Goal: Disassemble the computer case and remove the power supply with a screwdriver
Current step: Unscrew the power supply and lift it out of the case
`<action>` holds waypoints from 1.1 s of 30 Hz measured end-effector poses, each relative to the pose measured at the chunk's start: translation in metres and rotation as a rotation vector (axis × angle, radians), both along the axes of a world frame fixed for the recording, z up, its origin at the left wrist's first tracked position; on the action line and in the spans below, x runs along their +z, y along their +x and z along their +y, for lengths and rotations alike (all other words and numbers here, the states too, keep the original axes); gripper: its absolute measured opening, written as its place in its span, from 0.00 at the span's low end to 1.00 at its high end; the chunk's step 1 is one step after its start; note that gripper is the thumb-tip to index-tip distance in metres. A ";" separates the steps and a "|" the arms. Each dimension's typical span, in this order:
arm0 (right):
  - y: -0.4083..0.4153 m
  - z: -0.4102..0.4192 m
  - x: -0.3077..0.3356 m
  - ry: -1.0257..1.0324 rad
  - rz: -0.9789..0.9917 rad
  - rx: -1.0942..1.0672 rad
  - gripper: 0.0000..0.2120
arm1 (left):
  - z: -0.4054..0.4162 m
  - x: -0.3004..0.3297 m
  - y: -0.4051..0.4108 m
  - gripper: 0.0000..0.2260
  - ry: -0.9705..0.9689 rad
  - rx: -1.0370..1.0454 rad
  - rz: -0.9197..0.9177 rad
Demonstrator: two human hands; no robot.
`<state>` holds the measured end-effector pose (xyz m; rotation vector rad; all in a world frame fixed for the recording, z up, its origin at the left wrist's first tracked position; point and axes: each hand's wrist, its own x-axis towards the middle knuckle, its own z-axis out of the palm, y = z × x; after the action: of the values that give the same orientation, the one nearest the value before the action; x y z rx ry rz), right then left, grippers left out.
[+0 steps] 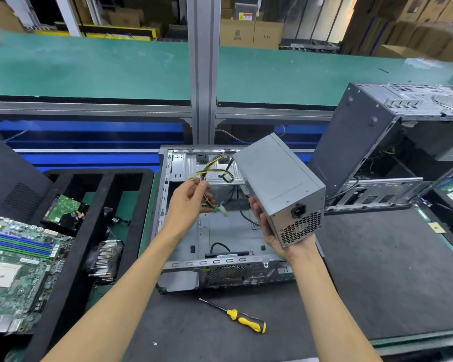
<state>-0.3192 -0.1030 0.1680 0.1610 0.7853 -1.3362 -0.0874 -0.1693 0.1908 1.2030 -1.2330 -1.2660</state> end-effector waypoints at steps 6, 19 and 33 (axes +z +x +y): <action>0.001 0.001 0.002 -0.033 0.002 0.058 0.33 | 0.000 -0.021 -0.003 0.06 0.008 -0.171 -0.420; -0.002 -0.003 -0.003 -0.006 -0.027 0.064 0.34 | 0.010 -0.021 -0.024 0.07 0.399 -0.109 -0.006; -0.001 -0.004 -0.003 -0.057 -0.025 0.041 0.20 | 0.004 -0.015 -0.018 0.11 0.020 0.056 -0.273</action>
<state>-0.3202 -0.1073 0.1650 0.1153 0.7250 -1.3137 -0.1052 -0.1652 0.1757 1.4515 -1.3734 -1.1007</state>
